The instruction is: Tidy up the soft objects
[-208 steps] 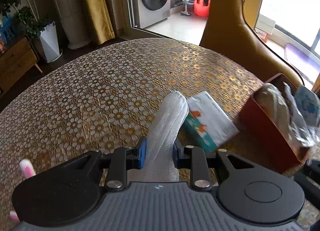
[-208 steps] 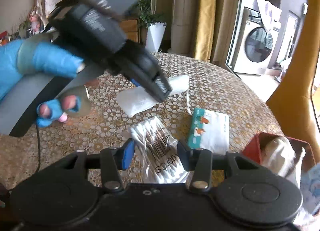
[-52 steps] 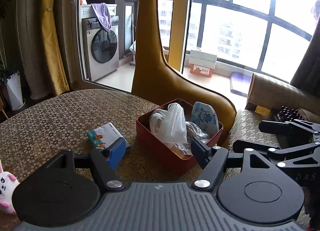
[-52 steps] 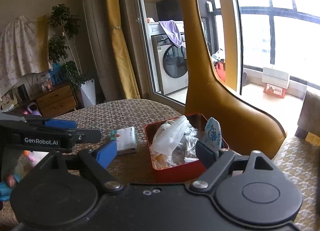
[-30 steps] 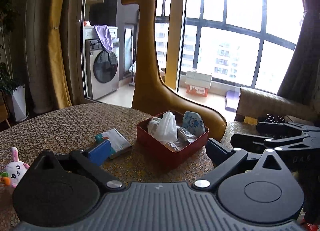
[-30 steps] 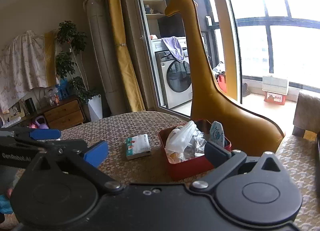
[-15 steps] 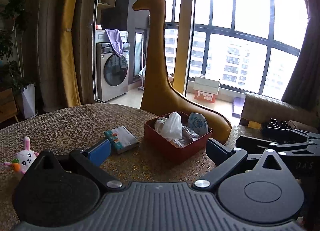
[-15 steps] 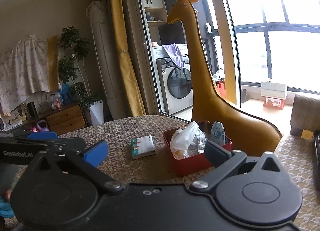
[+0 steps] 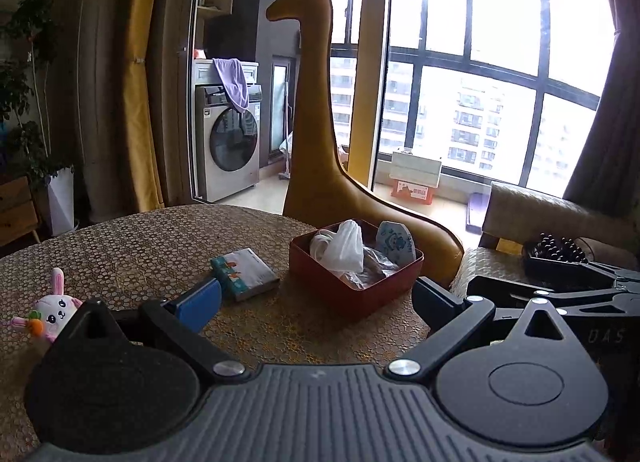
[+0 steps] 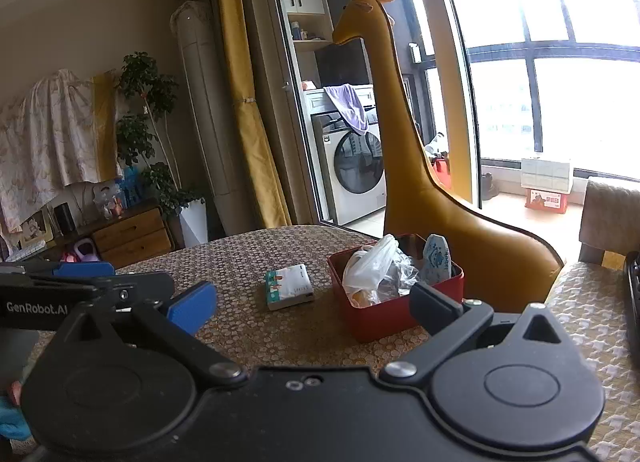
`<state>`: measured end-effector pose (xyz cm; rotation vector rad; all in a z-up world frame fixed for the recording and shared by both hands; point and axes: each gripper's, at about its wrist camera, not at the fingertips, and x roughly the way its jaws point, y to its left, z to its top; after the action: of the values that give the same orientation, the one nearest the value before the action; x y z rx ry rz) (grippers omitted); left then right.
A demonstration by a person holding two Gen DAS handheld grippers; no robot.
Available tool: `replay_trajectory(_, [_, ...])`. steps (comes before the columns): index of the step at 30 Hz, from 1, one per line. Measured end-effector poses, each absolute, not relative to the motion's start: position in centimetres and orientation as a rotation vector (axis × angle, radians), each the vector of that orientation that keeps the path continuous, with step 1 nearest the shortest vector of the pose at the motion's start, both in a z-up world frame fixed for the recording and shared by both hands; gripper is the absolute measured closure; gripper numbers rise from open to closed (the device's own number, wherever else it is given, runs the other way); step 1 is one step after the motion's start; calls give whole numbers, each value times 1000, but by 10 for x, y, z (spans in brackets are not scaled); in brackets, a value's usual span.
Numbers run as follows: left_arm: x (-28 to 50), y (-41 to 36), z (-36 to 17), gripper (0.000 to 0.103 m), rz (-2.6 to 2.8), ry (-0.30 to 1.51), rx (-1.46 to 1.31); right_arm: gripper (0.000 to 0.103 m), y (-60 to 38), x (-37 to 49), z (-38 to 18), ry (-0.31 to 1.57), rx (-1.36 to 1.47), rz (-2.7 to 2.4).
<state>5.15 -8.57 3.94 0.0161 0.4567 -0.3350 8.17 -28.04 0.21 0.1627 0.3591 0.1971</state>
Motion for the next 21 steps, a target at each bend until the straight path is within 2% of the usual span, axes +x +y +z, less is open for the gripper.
replay_trajectory(21, [48, -88, 37, 1, -349, 457, 14, 0, -282, 75, 1, 362, 166, 173])
